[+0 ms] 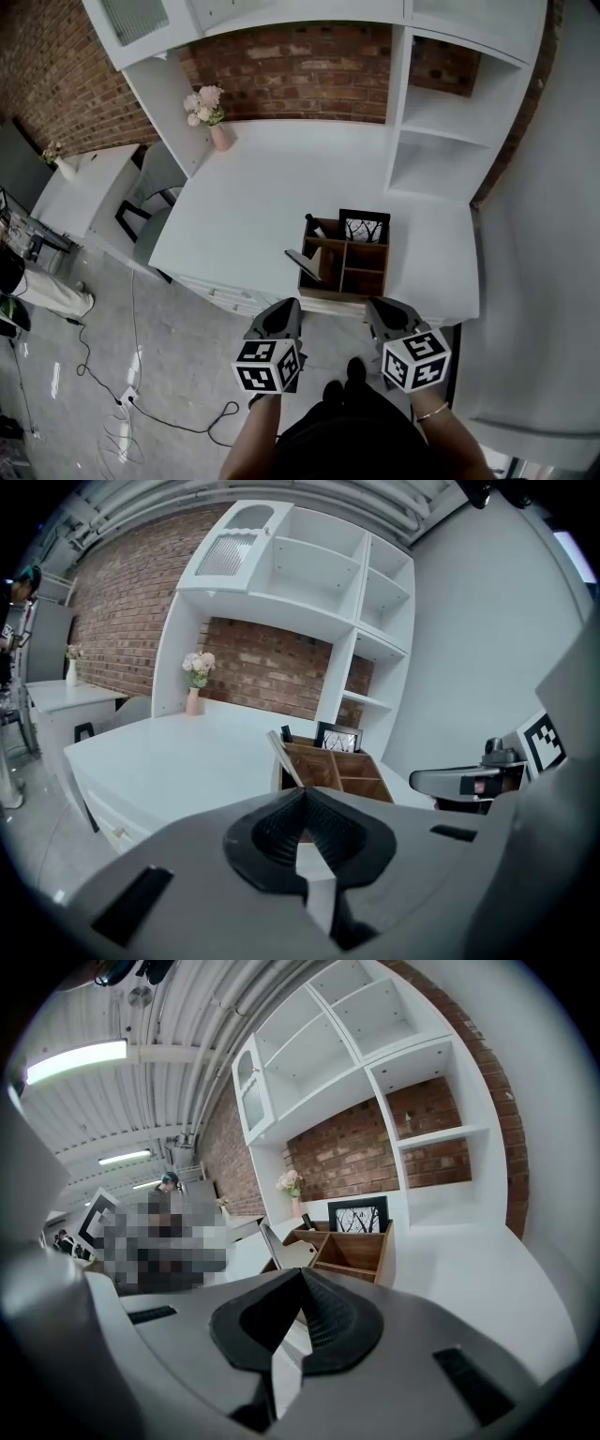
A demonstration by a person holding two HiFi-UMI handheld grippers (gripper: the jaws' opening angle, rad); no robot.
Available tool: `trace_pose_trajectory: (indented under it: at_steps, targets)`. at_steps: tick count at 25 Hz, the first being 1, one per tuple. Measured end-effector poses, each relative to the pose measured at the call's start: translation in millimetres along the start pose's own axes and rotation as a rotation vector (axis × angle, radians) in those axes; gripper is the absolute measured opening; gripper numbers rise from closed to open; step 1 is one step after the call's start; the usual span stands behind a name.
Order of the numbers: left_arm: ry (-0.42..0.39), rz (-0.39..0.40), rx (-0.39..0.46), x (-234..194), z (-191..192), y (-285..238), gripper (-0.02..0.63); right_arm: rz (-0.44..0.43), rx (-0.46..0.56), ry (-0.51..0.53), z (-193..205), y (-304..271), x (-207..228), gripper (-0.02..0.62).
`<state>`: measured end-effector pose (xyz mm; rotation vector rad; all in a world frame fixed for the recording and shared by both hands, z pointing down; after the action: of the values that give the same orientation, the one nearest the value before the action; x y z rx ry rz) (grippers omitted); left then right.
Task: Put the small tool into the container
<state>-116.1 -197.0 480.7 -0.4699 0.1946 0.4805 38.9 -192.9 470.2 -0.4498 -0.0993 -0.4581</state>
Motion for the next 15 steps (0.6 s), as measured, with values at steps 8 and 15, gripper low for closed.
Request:
trace_pose_trajectory:
  at_steps: [8,15]
  targets:
    - [-0.007,0.008,0.015,8.2,0.5,11.0,0.009,0.0,0.021,-0.002,1.4,11.4,-4.2,0.005]
    - [-0.005,0.003,0.024,10.4,0.3,20.4,0.009,0.01,0.028,0.001,-0.4,17.1,-7.1,0.005]
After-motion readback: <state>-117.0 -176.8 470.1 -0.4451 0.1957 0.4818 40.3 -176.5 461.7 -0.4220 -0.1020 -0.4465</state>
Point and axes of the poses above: the fingertips, and each gripper's own axes: y backward along the fingers, x to its right, z out of its underside, the point moved 1 cm from there along y, backward along the fingers, and after that the axes turned 7 degrees about z, right-handed, at the moved point
